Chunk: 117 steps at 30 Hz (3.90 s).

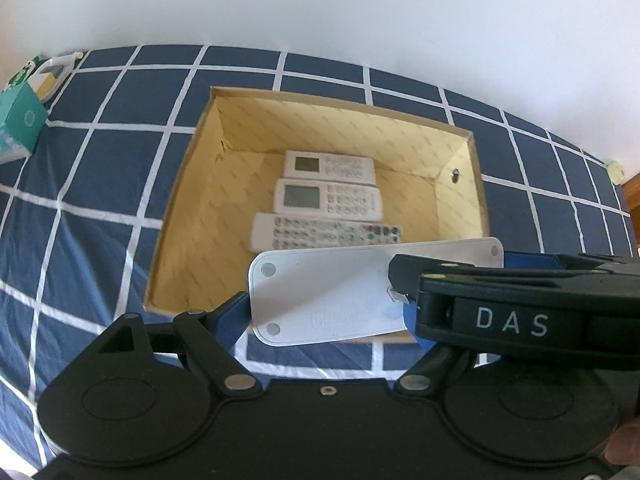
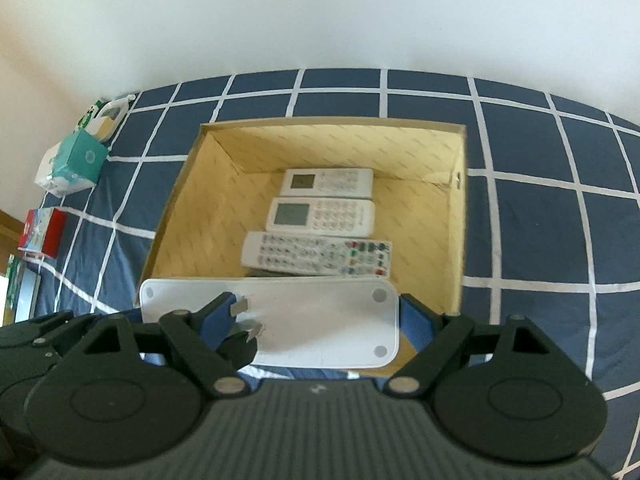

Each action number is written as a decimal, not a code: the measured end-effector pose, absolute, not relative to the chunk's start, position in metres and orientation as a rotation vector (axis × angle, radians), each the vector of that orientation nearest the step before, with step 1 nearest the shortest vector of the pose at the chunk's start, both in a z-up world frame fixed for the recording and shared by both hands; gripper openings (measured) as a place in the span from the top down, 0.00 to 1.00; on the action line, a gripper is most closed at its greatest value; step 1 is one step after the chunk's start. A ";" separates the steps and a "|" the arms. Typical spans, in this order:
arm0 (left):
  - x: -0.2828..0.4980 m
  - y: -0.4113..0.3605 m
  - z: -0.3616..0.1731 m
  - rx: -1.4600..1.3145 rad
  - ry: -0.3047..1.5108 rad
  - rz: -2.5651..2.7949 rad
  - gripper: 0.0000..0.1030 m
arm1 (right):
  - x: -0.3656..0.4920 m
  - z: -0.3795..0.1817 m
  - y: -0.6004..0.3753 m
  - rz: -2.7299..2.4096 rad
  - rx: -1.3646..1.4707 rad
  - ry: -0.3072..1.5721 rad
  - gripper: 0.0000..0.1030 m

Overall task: Organize objects
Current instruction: 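Lift the plug board with the right tool and carry it over the box, then lower the plug board into the box and open the right tool, then withdraw the right tool upward away from the box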

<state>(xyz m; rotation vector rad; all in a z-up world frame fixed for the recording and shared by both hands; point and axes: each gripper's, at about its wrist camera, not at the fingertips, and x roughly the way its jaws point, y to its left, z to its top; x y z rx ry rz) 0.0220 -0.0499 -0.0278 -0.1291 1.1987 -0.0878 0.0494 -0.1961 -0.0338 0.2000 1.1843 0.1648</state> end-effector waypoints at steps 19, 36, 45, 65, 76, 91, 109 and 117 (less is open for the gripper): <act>0.143 -0.027 -0.089 -0.073 1.282 -0.156 0.21 | 0.163 -0.097 -0.190 0.094 0.272 1.244 0.16; 0.210 -0.020 -0.143 -0.067 1.350 -0.201 0.21 | 0.223 -0.158 -0.202 0.049 0.296 1.299 0.16; 0.227 -0.019 -0.154 -0.083 1.382 -0.216 0.21 | 0.237 -0.168 -0.203 0.016 0.317 1.320 0.16; 0.222 -0.016 -0.136 -0.096 1.353 -0.199 0.21 | 0.233 -0.151 -0.215 -0.018 0.357 1.296 0.15; 0.184 -0.015 -0.100 -0.096 1.307 -0.164 0.17 | 0.200 -0.108 -0.224 -0.009 0.337 1.231 0.15; 0.115 -0.003 -0.052 -0.078 1.237 -0.078 0.00 | 0.123 -0.064 -0.237 -0.003 0.285 1.203 0.01; 0.038 0.009 -0.016 -0.039 1.166 -0.051 0.00 | 0.039 -0.034 -0.225 -0.001 0.246 1.178 0.00; 0.013 0.011 -0.004 -0.009 1.141 -0.046 0.00 | 0.013 -0.022 -0.222 -0.009 0.253 1.154 0.00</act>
